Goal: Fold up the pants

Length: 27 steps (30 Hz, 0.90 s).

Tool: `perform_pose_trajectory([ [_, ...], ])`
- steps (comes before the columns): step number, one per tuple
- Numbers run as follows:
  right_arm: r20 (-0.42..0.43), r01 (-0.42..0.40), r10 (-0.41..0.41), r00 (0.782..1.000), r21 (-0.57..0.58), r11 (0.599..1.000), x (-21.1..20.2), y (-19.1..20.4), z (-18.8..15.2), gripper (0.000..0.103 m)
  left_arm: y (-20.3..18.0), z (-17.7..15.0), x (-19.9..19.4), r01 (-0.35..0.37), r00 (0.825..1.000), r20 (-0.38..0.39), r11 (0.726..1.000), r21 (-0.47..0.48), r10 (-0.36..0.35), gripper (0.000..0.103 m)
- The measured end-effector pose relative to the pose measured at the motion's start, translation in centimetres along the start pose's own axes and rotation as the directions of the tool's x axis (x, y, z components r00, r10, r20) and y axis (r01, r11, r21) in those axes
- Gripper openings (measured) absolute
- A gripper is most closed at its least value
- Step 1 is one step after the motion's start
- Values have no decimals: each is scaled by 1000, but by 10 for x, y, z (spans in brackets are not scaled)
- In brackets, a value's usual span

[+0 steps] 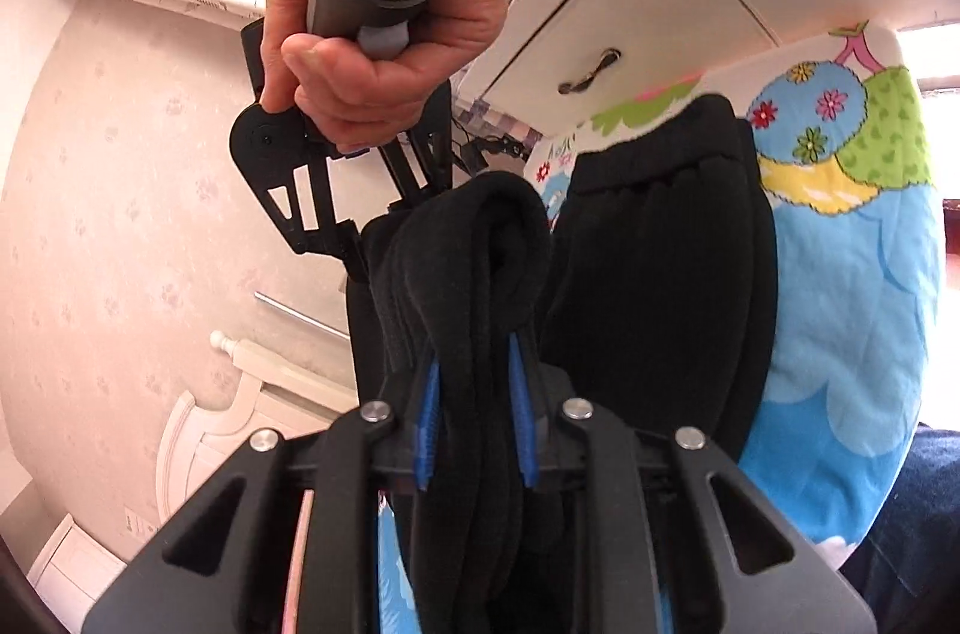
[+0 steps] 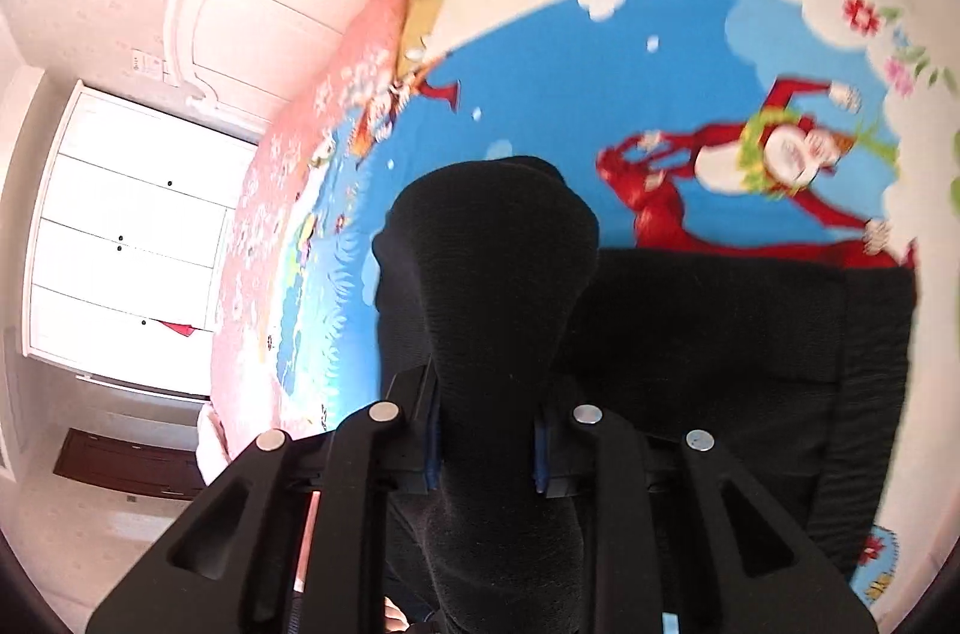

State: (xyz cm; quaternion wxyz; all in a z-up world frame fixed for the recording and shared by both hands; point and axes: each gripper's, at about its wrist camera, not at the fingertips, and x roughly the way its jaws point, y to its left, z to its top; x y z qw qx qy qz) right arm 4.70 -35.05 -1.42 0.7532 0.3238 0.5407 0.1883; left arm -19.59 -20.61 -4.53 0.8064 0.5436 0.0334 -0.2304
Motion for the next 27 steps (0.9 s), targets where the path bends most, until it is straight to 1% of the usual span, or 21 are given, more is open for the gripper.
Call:
perform_pose_trajectory([
  [3, 39, 33, -33, 999, -5, 999, -29, -4, -1, 23, -7, 20, -5, -2, 999, 51, 999, 35, 1, 21],
  [7, 66, 72, -76, 995, 60, 996, -55, -43, -8, 23, -23, 37, -3, 36, 996, 84, 997, 61, -41, 21],
  [8, 67, 82, -87, 994, 77, 994, -56, -53, -11, 22, -30, 47, -9, 48, 995, 88, 996, 68, -54, 21],
  [10, 63, 113, -120, 991, 110, 987, -57, -75, -16, 22, -46, 54, -10, 75, 993, 89, 994, 75, -81, 21],
  [14, 58, 149, -161, 985, 177, 973, -44, -121, -30, 22, -81, 55, -9, 128, 988, 79, 989, 81, -134, 21],
  [15, 52, 167, -180, 982, 187, 968, -38, -130, -32, 22, -89, 51, -7, 150, 984, 78, 985, 86, -157, 26],
  [16, 43, 202, -213, 976, 189, 961, -26, -137, -35, 22, -94, 47, -11, 159, 981, 91, 982, 102, -169, 43],
  [17, 32, 224, -235, 972, 192, 955, -17, -147, -38, 22, -94, 41, -20, 166, 978, 112, 980, 113, -179, 47],
  [18, 37, 225, -237, 971, 195, 955, -13, -151, -39, 23, -86, 36, -28, 171, 975, 127, 980, 102, -184, 50],
  [19, 48, 228, -241, 969, 196, 954, -12, -153, -40, 23, -75, 28, -38, 180, 973, 136, 981, 69, -188, 54],
  [20, 52, 245, -259, 964, 194, 950, -12, -152, -41, 23, -62, 16, -47, 191, 972, 136, 981, 28, -194, 54],
  [21, 53, 277, -292, 955, 187, 942, -13, -148, -41, 23, -47, -2, -59, 206, 971, 132, 978, -18, -201, 54],
  [23, 56, 330, -343, 938, 170, 929, -17, -138, -41, 32, -22, -37, -80, 206, 974, 114, 974, -91, -195, 54],
  [24, 61, 385, -398, 915, 159, 909, -22, -127, -42, 35, -9, -57, -91, 210, 975, 98, 969, -128, -198, 56],
  [25, 80, 451, -464, 882, 145, 881, -29, -115, -43, 41, 1, -73, -97, 209, 977, 80, 965, -157, -198, 61],
  [26, 126, 533, -544, 829, 112, 838, -39, -94, -45, 44, 11, -91, -102, 194, 981, 54, 965, -178, -187, 61],
  [27, 171, 594, -597, 784, 72, 801, -47, -72, -47, 47, 16, -104, -99, 180, 984, 32, 967, -181, -177, 61],
])
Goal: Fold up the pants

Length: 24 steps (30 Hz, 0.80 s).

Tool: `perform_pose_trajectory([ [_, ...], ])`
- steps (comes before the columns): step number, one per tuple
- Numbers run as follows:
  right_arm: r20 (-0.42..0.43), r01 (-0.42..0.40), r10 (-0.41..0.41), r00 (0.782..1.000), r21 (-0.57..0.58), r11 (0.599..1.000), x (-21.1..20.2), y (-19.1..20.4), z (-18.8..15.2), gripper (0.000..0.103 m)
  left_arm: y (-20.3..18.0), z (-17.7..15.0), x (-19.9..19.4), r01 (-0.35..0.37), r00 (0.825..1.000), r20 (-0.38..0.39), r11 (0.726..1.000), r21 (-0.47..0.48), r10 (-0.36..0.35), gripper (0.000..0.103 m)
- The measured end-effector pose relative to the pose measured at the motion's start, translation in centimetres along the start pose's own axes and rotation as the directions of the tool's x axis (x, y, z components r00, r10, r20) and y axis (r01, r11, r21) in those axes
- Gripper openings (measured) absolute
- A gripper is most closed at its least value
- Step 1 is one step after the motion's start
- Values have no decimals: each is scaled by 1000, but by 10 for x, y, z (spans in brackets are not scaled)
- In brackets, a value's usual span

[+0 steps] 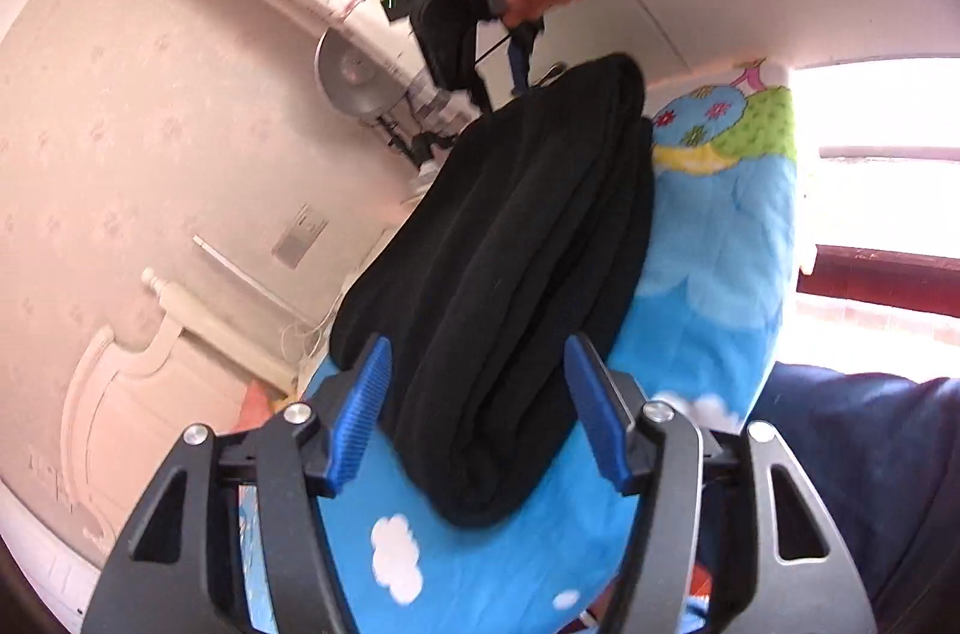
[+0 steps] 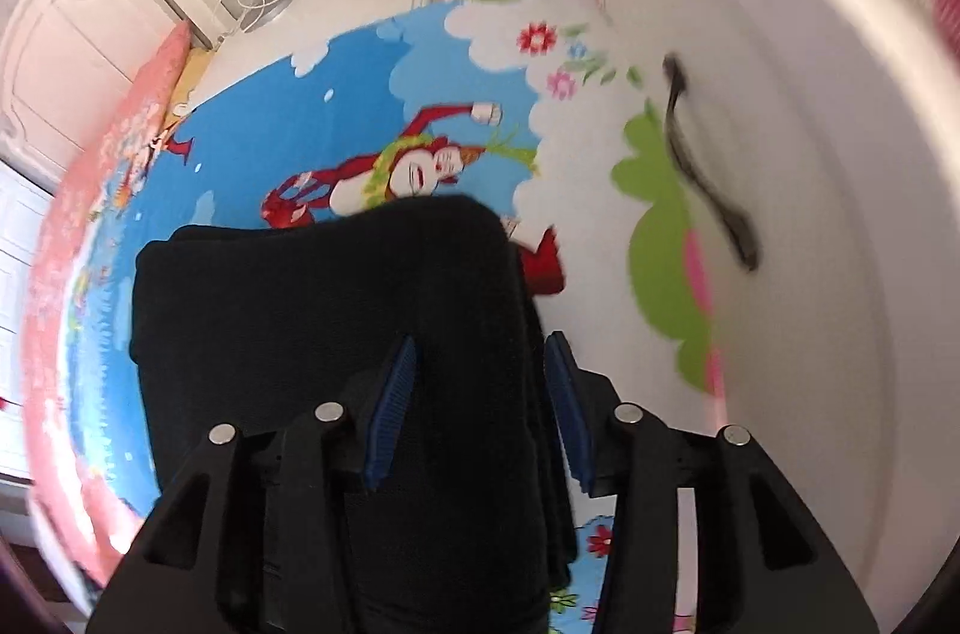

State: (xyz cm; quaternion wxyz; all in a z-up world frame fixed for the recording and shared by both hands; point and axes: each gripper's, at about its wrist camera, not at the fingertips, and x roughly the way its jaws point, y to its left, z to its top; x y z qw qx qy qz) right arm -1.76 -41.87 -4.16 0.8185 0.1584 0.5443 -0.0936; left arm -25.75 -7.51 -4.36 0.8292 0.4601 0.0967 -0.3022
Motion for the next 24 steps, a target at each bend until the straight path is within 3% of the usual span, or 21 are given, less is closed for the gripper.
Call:
perform_pose_trajectory([
  [2, 83, 57, -51, 995, -83, 995, -30, 27, 2, 50, 10, -22, 18, 15, 999, -38, 1000, 8, -14, 61],
  [4, 102, 20, -6, 995, -130, 991, -41, 54, 7, 50, 10, -36, 38, 20, 997, -77, 999, 45, -17, 57],
  [6, 30, -74, 84, 996, -249, 966, -31, 102, 8, 49, 9, -37, 51, 26, 996, -87, 998, 64, -21, 51],
  [9, -138, -244, 209, 968, -328, 913, 9, 172, 6, 49, 17, -38, 62, 67, 989, -135, 996, 57, -59, 43],
  [11, -241, -323, 250, 938, -338, 884, 45, 211, 7, 47, 19, -31, 74, 56, 989, -141, 995, 77, -45, 19],
  [12, -264, -312, 229, 937, -340, 887, 59, 223, 5, 46, 19, -28, 77, 59, 987, -154, 994, 97, -43, 10],
  [13, -273, -277, 184, 944, -358, 892, 75, 234, 5, 42, 10, -28, 78, 42, 989, -149, 986, 164, -17, 8],
  [15, -277, -190, 84, 957, -379, 906, 109, 241, 5, 33, -17, -37, 71, -15, 993, -105, 940, 342, 54, 7],
  [18, -279, -209, 110, 954, -352, 912, 120, 234, 3, 30, -43, -61, 67, -62, 993, -64, 881, 469, 104, 6],
  [21, -268, -201, 110, 957, -344, 917, 119, 234, 1, 30, -57, -71, 64, -98, 992, -10, 841, 532, 123, 3],
  [22, -266, -201, 111, 957, -338, 919, 117, 234, 1, 30, -56, -72, 63, -99, 993, -8, 841, 532, 122, 3],
  [23, -265, -201, 113, 958, -334, 921, 118, 233, 1, 30, -48, -70, 62, -78, 995, -20, 865, 495, 101, 3],
  [24, -262, -200, 114, 958, -333, 921, 117, 232, 0, 30, -31, -62, 60, -37, 996, -56, 915, 402, 65, 4],
])
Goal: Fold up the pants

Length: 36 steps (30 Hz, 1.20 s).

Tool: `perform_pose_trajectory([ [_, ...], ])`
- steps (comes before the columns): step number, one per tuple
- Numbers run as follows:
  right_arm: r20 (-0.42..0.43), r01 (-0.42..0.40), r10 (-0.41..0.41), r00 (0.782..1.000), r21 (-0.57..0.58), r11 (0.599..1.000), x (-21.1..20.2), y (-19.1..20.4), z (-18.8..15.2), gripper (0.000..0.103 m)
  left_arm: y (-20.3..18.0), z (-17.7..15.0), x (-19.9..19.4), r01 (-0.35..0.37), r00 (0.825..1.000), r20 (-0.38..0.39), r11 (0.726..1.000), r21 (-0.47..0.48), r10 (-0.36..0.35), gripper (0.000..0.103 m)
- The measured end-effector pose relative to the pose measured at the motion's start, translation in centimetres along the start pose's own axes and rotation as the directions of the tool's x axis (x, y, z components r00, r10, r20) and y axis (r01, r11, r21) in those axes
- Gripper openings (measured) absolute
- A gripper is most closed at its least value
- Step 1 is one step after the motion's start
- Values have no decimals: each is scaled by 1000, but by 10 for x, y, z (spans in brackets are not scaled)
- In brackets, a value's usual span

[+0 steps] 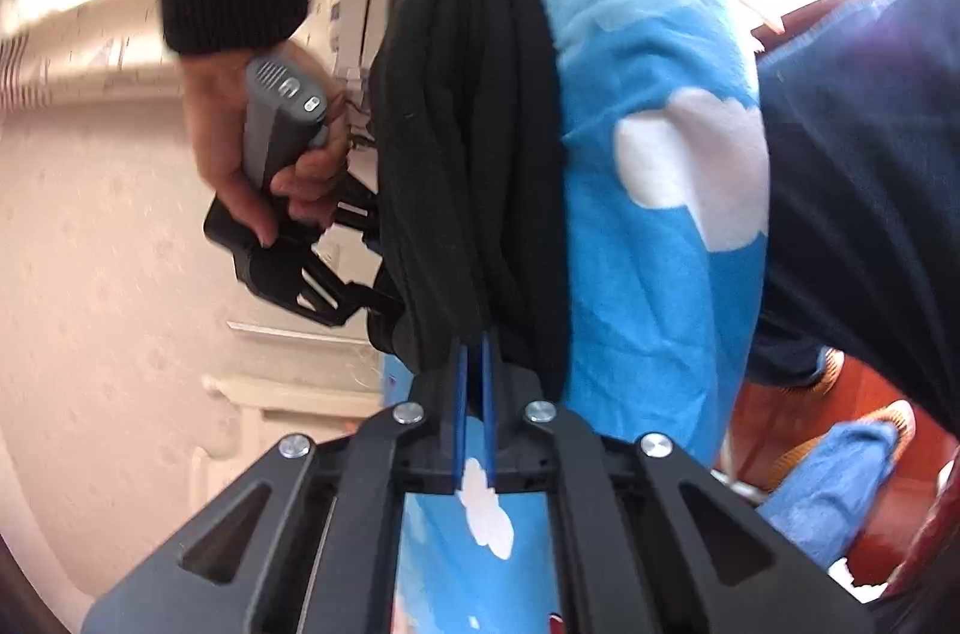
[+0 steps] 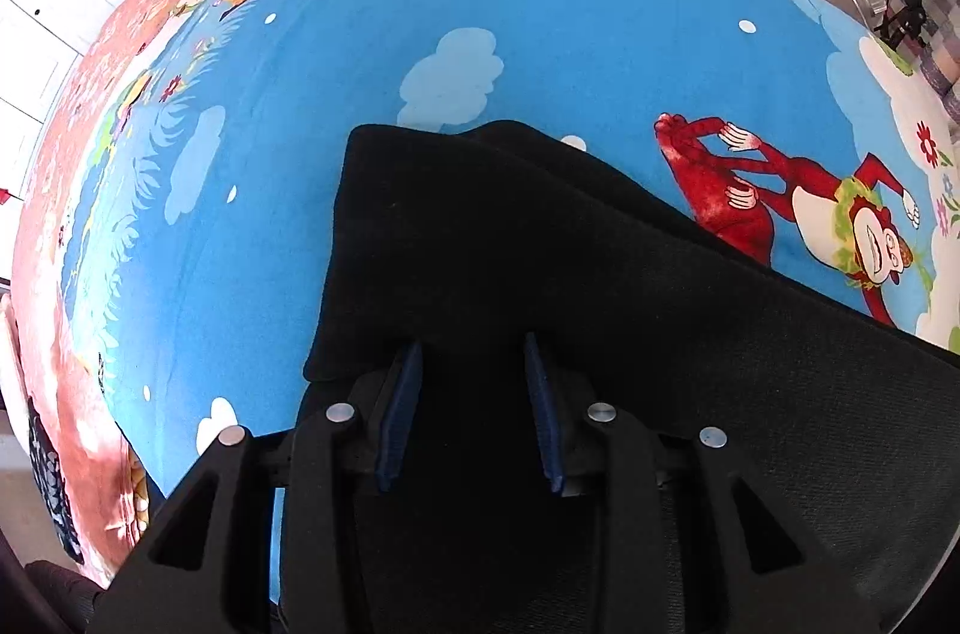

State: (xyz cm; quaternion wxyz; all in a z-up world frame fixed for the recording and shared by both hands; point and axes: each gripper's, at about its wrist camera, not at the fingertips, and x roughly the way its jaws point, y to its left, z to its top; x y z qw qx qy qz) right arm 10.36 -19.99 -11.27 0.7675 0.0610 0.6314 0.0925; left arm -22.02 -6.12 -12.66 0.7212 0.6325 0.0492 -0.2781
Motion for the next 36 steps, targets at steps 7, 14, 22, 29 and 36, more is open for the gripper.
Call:
perform_pose_trajectory([
  [7, -15, 20, -20, 1000, -26, 999, -2, 6, 1, 30, 53, 46, 7, 86, 996, 55, 973, -215, -75, 49],
  [14, 47, -56, 53, 997, 71, 996, -18, -18, 5, 29, 15, 69, 7, 361, 933, 76, 916, -174, -353, 3],
  [22, 331, -161, 68, 941, 264, 951, -122, -65, -71, 37, 175, -56, 58, 348, 912, 208, 395, -850, -355, 58],
  [29, 342, -3, -35, 939, 110, 994, -92, 33, -171, 37, 218, -163, 264, 316, 706, 494, -400, -861, -507, 55],
  [36, 294, 245, -234, 927, -3, 969, -43, 68, -171, 38, 205, -157, 346, 279, 582, 620, -588, -759, -525, 3],
])
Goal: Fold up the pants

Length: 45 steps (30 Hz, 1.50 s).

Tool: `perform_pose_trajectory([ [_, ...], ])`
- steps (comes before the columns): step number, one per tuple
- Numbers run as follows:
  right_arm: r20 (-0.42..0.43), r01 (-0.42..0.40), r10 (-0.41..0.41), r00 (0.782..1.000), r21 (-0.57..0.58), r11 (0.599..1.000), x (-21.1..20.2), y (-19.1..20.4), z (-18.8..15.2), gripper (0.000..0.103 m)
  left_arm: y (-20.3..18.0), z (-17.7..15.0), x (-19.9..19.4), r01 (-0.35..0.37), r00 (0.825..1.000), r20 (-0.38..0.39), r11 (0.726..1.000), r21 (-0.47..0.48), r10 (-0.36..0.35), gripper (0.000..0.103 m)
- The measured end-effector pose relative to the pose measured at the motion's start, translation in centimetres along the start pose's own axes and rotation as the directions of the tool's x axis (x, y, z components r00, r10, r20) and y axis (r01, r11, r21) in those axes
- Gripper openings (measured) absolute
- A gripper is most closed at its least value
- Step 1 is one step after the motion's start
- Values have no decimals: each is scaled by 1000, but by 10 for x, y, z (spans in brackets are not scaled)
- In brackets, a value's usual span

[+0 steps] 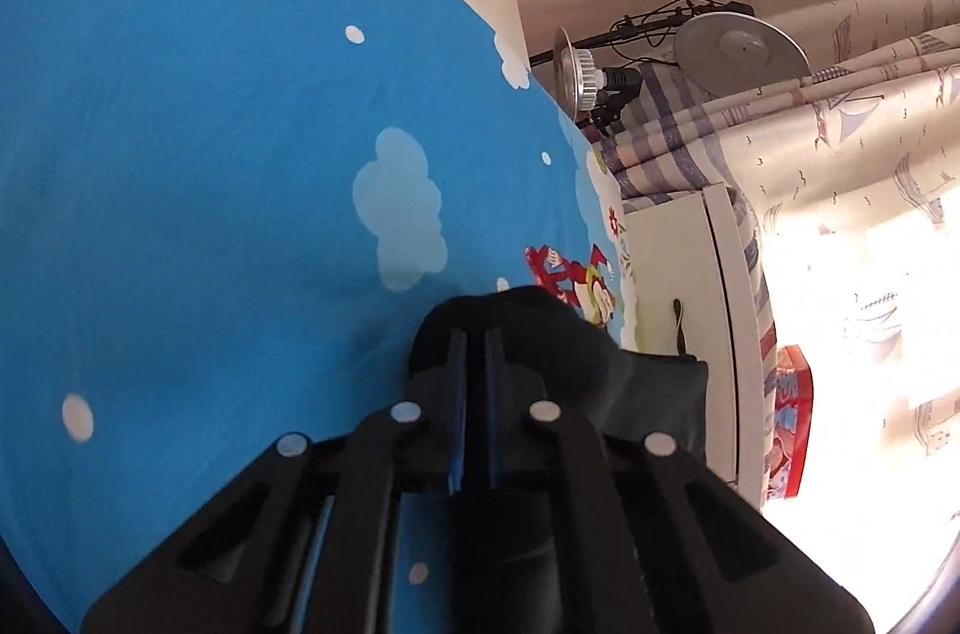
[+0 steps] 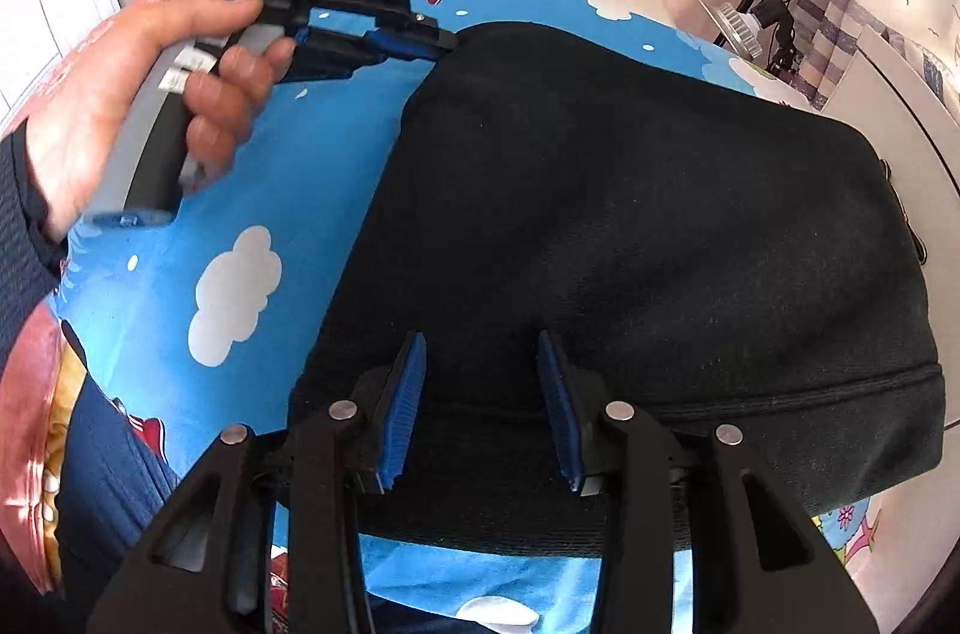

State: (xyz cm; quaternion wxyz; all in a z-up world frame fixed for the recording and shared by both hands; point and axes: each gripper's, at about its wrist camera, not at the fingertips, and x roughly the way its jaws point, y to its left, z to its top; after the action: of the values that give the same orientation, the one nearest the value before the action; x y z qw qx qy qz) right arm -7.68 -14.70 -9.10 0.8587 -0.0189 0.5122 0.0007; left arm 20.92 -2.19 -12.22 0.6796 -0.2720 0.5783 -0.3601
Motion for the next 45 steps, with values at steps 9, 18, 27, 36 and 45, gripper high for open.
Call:
perform_pose_trajectory([
  [9, -5, 47, -47, 999, -45, 998, 8, 10, -2, 38, -3, 26, 10, -28, 998, 48, 1000, 9, 28, 0],
  [18, 224, 24, -48, 973, 111, 994, -53, -27, -10, 54, -50, -3, -23, -228, 970, 142, 944, 238, 199, 58],
  [27, 134, 75, -166, 977, 512, 856, -47, -174, -79, 49, -44, -18, 18, -345, 938, 104, 868, 357, 330, 45],
  [36, 144, -83, -26, 989, 699, 710, -60, -194, -130, 51, -146, -59, 7, -345, 938, 265, 696, 630, 226, 58],
  [45, 269, -257, 50, 962, 823, 506, -66, -240, -119, 76, -235, -226, 77, -7, 995, -24, 316, 949, 95, 57],
])
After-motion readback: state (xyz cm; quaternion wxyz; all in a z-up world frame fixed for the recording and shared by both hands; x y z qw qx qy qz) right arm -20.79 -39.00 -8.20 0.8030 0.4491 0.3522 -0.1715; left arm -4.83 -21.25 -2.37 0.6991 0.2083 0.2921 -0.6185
